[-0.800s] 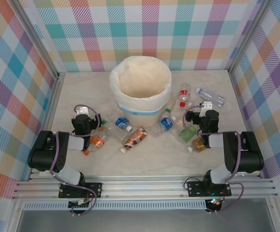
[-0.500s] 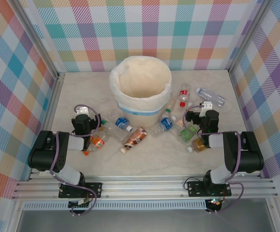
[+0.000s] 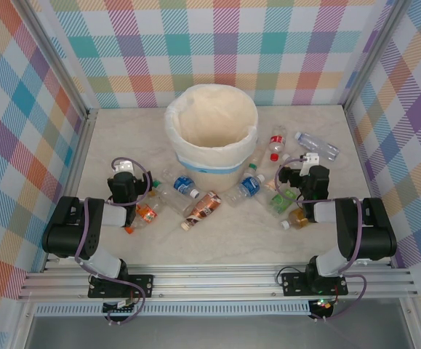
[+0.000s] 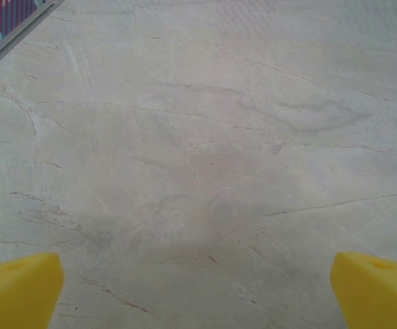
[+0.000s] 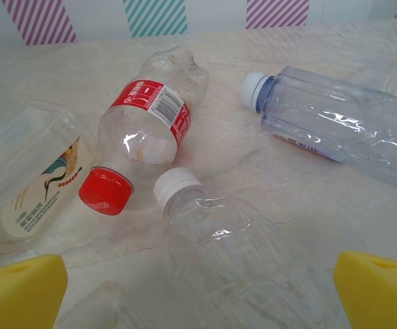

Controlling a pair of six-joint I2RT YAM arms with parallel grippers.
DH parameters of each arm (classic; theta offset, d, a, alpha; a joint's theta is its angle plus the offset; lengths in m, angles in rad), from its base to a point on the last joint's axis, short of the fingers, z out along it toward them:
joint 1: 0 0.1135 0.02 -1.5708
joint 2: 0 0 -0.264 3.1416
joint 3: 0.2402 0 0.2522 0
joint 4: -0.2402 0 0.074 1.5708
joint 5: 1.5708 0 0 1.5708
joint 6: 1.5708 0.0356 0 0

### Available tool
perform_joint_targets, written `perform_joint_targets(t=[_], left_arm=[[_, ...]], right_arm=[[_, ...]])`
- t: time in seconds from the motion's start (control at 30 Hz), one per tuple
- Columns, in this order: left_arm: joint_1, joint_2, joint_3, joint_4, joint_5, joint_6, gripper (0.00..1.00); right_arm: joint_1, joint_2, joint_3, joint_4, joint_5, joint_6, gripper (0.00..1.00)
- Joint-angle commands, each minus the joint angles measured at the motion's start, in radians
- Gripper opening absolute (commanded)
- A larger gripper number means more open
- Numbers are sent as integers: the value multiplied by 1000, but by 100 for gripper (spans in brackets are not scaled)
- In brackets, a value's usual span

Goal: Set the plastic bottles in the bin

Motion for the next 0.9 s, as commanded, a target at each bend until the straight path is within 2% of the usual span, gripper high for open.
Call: perform_joint_targets(t=[0.0, 0.1, 0.3, 0.43, 0.53, 0.6, 0.73, 0.87], left_arm=[[-7, -37, 22, -4, 12, 4, 100], [-8, -97, 74, -146, 6, 4, 100], [-7, -239, 111, -326, -46, -39, 100], [-7, -347, 180, -560, -61, -159, 100], [-7, -428, 230, -744, -35, -302, 100], [-8, -486, 231, -815, -17, -391, 100], [-3, -600, 199, -911, 20, -520, 100], [2, -654, 186, -965, 100, -581, 100]], right_arm=[[-6, -5, 6, -3, -62, -21, 100], [-5, -52, 14, -51, -78, -31, 100], [-5, -192, 89, -305, -52, -15, 100], [-5, -289, 136, -456, 63, 151, 100], [-7, -347, 229, -758, 189, 349, 100], [-10, -366, 297, -974, 226, 434, 100], [-18, -416, 358, -1282, 218, 559, 100], [-26, -466, 363, -1484, 189, 697, 100]])
